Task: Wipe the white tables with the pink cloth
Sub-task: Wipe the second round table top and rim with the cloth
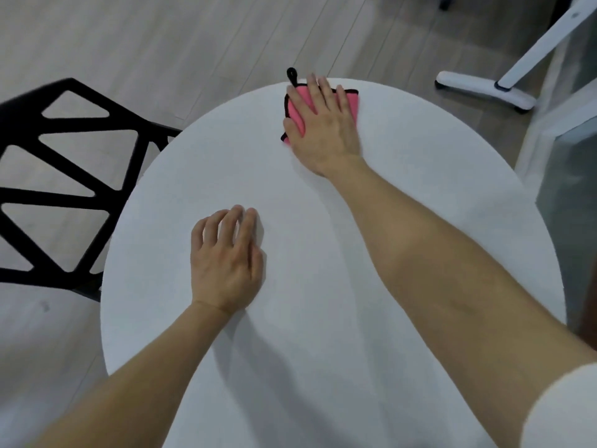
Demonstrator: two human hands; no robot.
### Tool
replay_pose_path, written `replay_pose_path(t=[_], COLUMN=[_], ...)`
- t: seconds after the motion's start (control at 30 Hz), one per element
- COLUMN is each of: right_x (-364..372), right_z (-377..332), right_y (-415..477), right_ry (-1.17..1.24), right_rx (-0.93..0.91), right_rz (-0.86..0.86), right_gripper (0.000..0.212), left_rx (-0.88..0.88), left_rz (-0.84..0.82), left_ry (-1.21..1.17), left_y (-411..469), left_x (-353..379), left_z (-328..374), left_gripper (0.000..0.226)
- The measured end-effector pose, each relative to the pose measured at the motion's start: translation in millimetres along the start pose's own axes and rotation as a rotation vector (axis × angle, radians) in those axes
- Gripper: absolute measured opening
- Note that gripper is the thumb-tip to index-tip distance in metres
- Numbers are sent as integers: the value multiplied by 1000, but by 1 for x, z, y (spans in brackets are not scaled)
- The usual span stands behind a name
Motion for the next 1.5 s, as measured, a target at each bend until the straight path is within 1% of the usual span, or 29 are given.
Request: replay_pose_path(t=[0.1, 0.2, 0.27, 0.33, 0.43, 0.53, 0.6, 0.67, 0.73, 0.8, 0.87, 0.97, 1.03, 1.1, 1.23, 1.37, 1.5], right_x=[-11, -21, -25, -26, -29, -30, -27, -22, -19, -20, -21, -28, -29, -29, -30, -32, -27], right_z=[54, 105, 126, 130, 110, 59, 12, -24, -25, 0, 40, 90, 103, 105, 106, 100, 77], right_y=[-50, -126, -183, -241, -324, -398, -434, -459, -468, -461, -435, -368, -330, -314, -332, -378, -429], right_ry=[5, -22, -24, -26, -23, 6, 46, 75, 58, 40, 3, -22, -16, -23, -15, -11, -34], right_rx=[126, 211, 234, 246, 260, 257, 174, 32, -96, -175, -126, 49, 121, 132, 89, 149, 227], right_rz=[40, 50, 48, 32, 25, 10, -36, -98, -118, -107, -65, 0, 1, 0, -7, 38, 49], right_gripper=[70, 70, 70, 70, 69, 69, 69, 69, 69, 67, 66, 67, 70, 70, 69, 67, 67], left_rx=[-24, -23, 15, 64, 119, 149, 138, 111, 104, 105, 100, 100, 100, 101, 99, 92, 97], left_rz=[13, 21, 22, 13, -6, -61, -82, -63, -36, -12, -2, 15, 27, 30, 21, -1, -44], left_ry=[6, -17, -47, -85, -106, -63, -54, -85, -111, -126, -137, -153, -166, -173, -172, -166, -149], left_y=[-13, -46, -78, -110, -151, -185, -198, -202, -200, -200, -202, -202, -202, -201, -202, -200, -199], left_x=[-3, -10, -15, -21, -25, -23, -19, -17, -15, -15, -15, -14, -13, -11, -11, -14, -19], left_z=[9, 37, 64, 91, 120, 130, 131, 131, 131, 131, 131, 131, 130, 129, 129, 131, 133], left_gripper=[38, 30, 28, 29, 32, 39, 47, 49, 48, 47, 46, 45, 45, 45, 45, 45, 46])
Point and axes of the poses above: each hand's wrist, its own y-axis towards the middle knuckle, its own x-axis out of the palm, z = x × y, the point moved 2 cm from there along y, towards the middle knuckle, and after that the axes turned 13 degrees about -x, right-handed, at the moved point
